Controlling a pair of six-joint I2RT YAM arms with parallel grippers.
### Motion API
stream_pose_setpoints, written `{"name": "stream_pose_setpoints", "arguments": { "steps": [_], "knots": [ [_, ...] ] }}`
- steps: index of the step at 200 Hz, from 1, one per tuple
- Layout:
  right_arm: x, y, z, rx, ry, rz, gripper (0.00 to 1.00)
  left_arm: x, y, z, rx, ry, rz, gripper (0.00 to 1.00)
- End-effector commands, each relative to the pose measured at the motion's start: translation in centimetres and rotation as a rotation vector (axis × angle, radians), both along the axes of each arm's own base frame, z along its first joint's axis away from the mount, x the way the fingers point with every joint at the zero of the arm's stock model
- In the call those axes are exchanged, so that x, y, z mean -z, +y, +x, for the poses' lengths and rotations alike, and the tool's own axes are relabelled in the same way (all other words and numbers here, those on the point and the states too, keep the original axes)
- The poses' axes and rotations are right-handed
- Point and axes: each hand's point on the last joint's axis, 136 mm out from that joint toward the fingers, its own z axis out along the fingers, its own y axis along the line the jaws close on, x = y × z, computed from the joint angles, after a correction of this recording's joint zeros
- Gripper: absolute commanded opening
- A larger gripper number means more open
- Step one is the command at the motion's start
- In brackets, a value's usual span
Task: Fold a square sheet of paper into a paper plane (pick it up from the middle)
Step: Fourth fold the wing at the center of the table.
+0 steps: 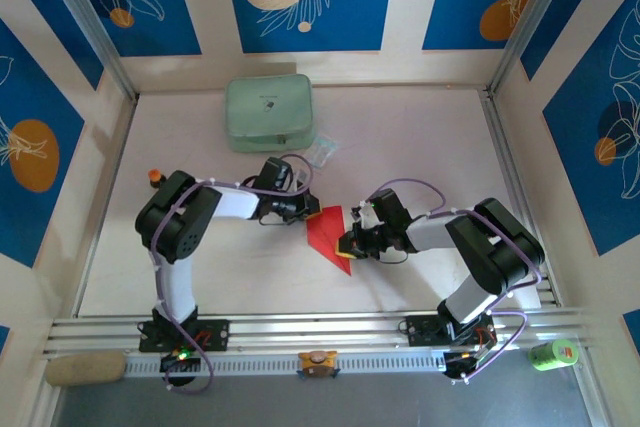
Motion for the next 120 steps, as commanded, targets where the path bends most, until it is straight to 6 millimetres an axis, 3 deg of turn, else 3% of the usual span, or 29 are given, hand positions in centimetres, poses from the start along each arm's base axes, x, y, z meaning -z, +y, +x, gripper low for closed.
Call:
{"name": "stream_pose_setpoints", "arguments": {
  "steps": [1,44,92,120],
  "knots": [
    [2.9,-2.3,-2.7,0.016,0.139,-0.126,0.00,1.8,2.1,1.1,-0.025,-0.003,0.032,0.07],
    [2.8,-2.3,-2.7,0.014,0.137,-0.124,0.00,1.2,3.4,2.6,-0.042,-0.022,0.066,0.07],
    [2.6,-2.2,-2.6,0.007,0.133,-0.116,0.00,-3.2,3.4,2.6,-0.066,-0.098,0.043,0.09],
    [2.6,-2.2,-2.5,0.009,0.134,-0.114,0.00,-4.6,2.5,1.5,-0.044,-0.119,0.030,0.10]
  ]
}}
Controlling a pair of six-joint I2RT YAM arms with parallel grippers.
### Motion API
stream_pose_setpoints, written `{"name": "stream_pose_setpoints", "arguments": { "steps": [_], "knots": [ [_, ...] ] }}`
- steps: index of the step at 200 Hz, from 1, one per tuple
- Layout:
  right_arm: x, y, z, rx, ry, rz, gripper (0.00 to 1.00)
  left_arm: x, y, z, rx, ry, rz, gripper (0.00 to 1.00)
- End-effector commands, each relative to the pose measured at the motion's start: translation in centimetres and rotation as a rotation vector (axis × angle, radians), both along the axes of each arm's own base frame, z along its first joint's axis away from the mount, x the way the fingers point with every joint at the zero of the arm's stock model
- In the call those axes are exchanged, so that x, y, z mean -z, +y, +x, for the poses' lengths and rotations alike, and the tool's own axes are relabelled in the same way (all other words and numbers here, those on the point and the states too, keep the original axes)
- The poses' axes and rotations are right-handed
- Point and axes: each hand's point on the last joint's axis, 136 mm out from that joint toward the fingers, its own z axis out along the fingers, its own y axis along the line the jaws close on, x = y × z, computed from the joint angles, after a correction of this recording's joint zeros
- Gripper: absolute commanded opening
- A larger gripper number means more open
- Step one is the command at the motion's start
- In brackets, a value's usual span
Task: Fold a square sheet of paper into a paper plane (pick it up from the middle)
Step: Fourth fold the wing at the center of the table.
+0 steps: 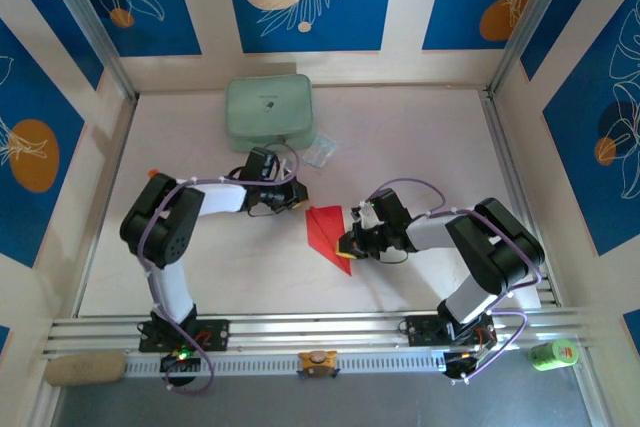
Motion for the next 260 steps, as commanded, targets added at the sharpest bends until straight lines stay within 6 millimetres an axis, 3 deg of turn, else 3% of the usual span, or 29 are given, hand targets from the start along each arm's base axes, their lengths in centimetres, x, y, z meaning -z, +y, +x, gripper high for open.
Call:
{"name": "stream_pose_setpoints", "arguments": {
  "steps": [1,33,67,110,139,164,194,222,260],
  "knots": [
    [2.5,-2.1,-2.5,0.014,0.128,-0.111,0.00,-1.6,-0.4,-0.8,0.020,-0.040,0.004,0.10],
    [2.4,-2.2,-2.3,0.020,0.122,-0.113,0.00,-1.4,-3.9,-3.1,0.131,-0.025,-0.044,0.10],
    [2.2,-2.2,-2.2,0.022,0.118,-0.110,0.00,1.1,-5.6,-4.9,0.180,0.035,-0.050,0.10],
    [1.3,-1.8,-1.9,0.014,0.103,-0.091,0.00,5.5,-4.1,-6.0,0.142,0.138,0.020,0.08],
    [-0.9,-1.4,-0.4,0.055,0.045,-0.099,0.00,6.3,-3.2,-6.6,0.138,0.152,0.067,0.07],
    [-2.4,0.1,1.0,0.047,-0.016,-0.109,0.00,6.3,-3.2,-6.6,0.142,0.155,0.068,0.08],
    [-1.6,1.4,1.7,0.020,-0.013,-0.137,0.00,6.3,-3.2,-6.6,0.146,0.156,0.071,0.07],
    [0.6,1.3,2.1,0.027,0.013,-0.204,0.02,6.6,-3.3,-6.6,0.143,0.160,0.066,0.07],
    [1.8,0.2,-0.9,0.000,0.076,-0.210,0.01,7.0,-2.8,-6.9,0.138,0.163,0.086,0.07]
  ]
}}
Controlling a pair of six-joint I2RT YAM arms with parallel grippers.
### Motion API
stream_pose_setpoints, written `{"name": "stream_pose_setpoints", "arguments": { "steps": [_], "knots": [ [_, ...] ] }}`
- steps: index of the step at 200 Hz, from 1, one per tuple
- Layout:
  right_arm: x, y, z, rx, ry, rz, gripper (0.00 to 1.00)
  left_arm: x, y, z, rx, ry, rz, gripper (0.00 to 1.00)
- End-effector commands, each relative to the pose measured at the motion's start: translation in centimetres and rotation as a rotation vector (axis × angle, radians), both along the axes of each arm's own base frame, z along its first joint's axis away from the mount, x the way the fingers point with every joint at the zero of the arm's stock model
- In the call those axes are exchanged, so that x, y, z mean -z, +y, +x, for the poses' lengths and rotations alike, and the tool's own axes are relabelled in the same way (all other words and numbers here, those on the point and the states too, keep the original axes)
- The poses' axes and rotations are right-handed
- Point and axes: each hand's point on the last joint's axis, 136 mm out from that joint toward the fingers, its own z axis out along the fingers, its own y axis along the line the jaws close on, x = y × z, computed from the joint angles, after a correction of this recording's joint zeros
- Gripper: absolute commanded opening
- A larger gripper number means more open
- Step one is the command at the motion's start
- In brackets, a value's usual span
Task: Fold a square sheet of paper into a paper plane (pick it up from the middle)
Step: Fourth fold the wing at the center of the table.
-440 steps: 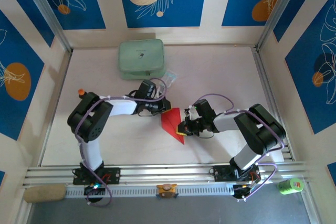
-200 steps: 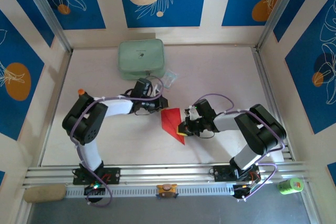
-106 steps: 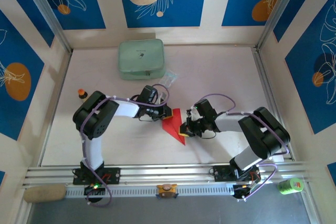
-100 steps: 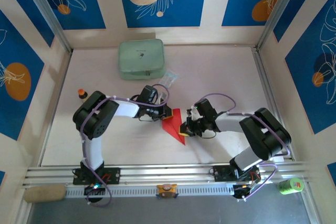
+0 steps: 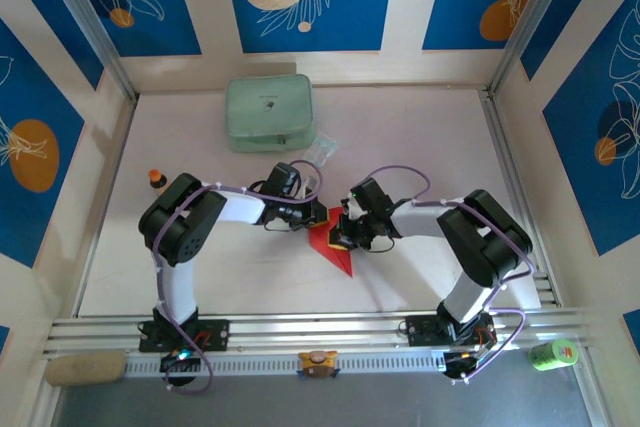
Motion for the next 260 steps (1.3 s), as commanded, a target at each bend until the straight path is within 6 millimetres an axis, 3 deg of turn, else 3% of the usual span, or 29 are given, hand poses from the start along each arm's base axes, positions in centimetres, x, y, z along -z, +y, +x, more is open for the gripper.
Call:
{"name": "stream_pose_setpoints", "arguments": {
  "steps": [1,65,128,220,260],
  "knots": [
    [1.7,-1.7,-3.1,-0.007,0.081,-0.058,0.01,3.8,2.3,-1.6,-0.021,0.080,0.119,0.07],
    [1.4,-4.0,-6.5,-0.001,0.102,-0.030,0.01,4.0,2.6,-1.4,-0.032,0.086,0.132,0.06],
    [3.0,-6.6,-10.4,0.056,0.168,-0.055,0.01,3.9,2.6,-1.3,-0.040,0.083,0.126,0.06],
    [2.4,-8.5,-12.2,0.082,0.149,-0.080,0.02,3.9,2.6,-1.2,-0.045,0.085,0.129,0.07],
    [-0.3,-7.5,-10.7,0.088,0.086,-0.030,0.06,3.7,2.7,-1.3,-0.052,0.087,0.126,0.07]
  ]
}}
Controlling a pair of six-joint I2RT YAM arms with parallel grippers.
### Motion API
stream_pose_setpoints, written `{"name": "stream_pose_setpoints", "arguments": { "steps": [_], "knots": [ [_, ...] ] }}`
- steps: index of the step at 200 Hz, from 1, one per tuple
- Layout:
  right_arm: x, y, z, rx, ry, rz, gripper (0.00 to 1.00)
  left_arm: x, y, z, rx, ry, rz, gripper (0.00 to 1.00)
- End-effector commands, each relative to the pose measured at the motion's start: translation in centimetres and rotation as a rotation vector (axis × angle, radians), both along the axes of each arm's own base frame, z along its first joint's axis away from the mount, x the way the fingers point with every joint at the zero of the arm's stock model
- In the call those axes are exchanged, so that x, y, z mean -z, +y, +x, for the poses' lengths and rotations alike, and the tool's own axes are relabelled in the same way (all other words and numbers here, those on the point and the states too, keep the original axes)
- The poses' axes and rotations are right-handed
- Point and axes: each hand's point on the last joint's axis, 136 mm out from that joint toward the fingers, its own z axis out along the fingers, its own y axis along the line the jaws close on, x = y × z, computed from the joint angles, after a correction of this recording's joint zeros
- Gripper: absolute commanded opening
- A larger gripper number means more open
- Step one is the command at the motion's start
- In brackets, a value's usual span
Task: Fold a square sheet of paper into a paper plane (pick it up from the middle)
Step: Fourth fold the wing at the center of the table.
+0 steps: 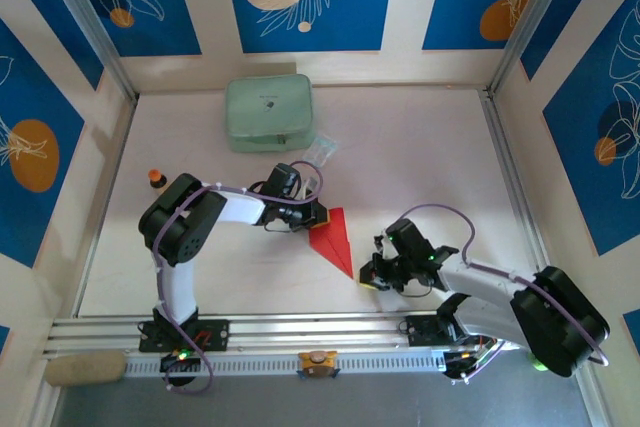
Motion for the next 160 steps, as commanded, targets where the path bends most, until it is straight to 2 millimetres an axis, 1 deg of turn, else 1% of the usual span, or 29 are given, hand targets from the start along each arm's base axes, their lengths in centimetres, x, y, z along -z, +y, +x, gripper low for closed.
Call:
{"name": "stream_pose_setpoints", "arguments": {
  "steps": [1,11,33,54,65,79,124,160],
  "knots": [
    [-0.5,-0.5,-0.6,0.015,0.045,-0.035,0.06,3.6,2.7,-1.1,-0.055,0.081,0.129,0.07],
    [-1.3,0.0,0.0,0.023,0.034,-0.018,0.12,3.6,2.7,-1.2,-0.059,0.086,0.130,0.07],
    [-2.4,0.9,0.9,0.034,0.029,0.015,0.17,3.4,2.7,-1.2,-0.072,0.099,0.123,0.07],
    [-2.5,0.8,1.5,0.071,0.037,-0.003,0.26,3.2,2.7,-1.2,-0.079,0.103,0.121,0.07],
    [-2.4,0.8,1.6,0.082,0.042,0.002,0.32,3.1,2.7,-1.2,-0.081,0.104,0.118,0.06],
    [-2.4,0.9,1.5,0.088,0.056,0.021,0.37,3.0,2.6,-1.2,-0.083,0.106,0.115,0.07],
    [-2.1,1.7,0.9,0.055,0.122,0.053,0.38,2.7,2.4,-1.0,-0.094,0.111,0.103,0.07],
    [-1.4,1.7,0.9,0.059,0.147,0.038,0.37,2.6,2.4,-0.9,-0.095,0.109,0.101,0.06]
  ]
}}
